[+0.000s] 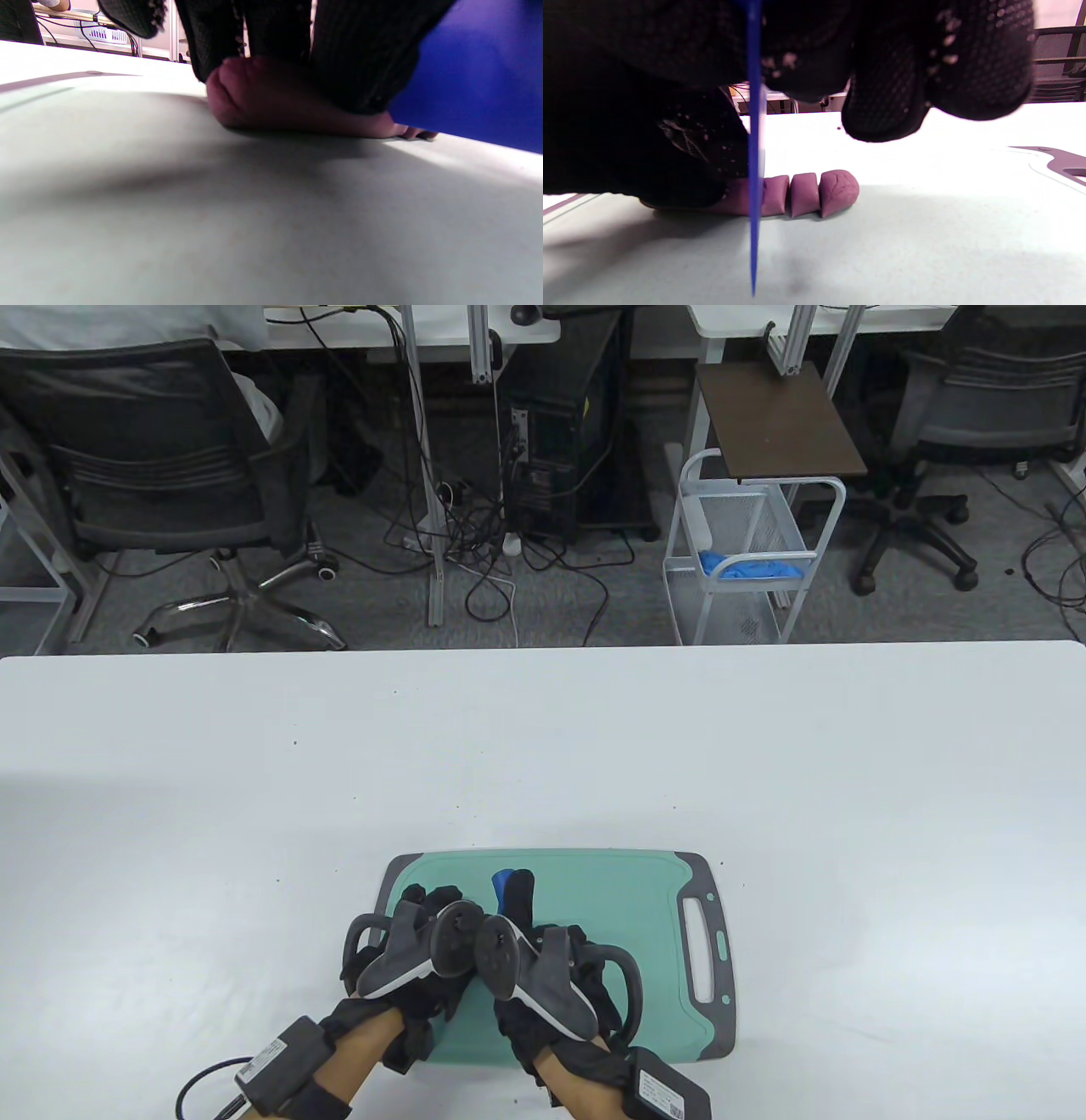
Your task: Slice plasticine roll into thin flakes
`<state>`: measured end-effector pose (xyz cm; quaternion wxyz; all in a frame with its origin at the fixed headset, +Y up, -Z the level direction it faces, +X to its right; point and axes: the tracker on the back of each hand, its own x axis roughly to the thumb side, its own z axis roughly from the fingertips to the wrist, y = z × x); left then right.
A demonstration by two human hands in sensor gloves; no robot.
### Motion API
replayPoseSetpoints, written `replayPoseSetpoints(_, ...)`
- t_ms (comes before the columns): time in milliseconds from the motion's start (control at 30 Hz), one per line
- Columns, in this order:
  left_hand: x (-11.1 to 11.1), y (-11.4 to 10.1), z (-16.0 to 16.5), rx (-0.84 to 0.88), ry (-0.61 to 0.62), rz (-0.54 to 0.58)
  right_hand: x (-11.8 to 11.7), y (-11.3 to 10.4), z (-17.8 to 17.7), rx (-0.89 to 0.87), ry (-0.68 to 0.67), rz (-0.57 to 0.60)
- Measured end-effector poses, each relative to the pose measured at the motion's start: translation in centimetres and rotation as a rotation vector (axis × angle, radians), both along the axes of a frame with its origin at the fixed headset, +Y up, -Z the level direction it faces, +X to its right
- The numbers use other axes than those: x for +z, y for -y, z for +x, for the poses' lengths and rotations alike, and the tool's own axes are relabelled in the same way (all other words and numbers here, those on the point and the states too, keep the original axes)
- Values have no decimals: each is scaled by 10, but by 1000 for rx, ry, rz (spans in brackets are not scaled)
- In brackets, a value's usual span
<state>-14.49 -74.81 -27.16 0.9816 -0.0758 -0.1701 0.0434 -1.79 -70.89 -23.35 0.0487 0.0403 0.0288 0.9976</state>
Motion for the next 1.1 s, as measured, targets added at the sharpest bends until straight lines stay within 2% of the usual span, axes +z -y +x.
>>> replayPoseSetpoints(367, 0, 1, 0, 9, 0, -11, -4, 10, -3, 5, -1, 34)
replayPoseSetpoints(533, -1, 1, -1, 16, 1, -21, -8, 16, -5, -1, -5, 87)
replayPoseSetpoints(833, -4, -2, -8, -8, 39, -74, -16, 16, -4, -21, 14, 56)
replayPoseSetpoints(1100, -2, -1, -9, -17, 38, -11, -11, 12, 2, -30, -1, -27)
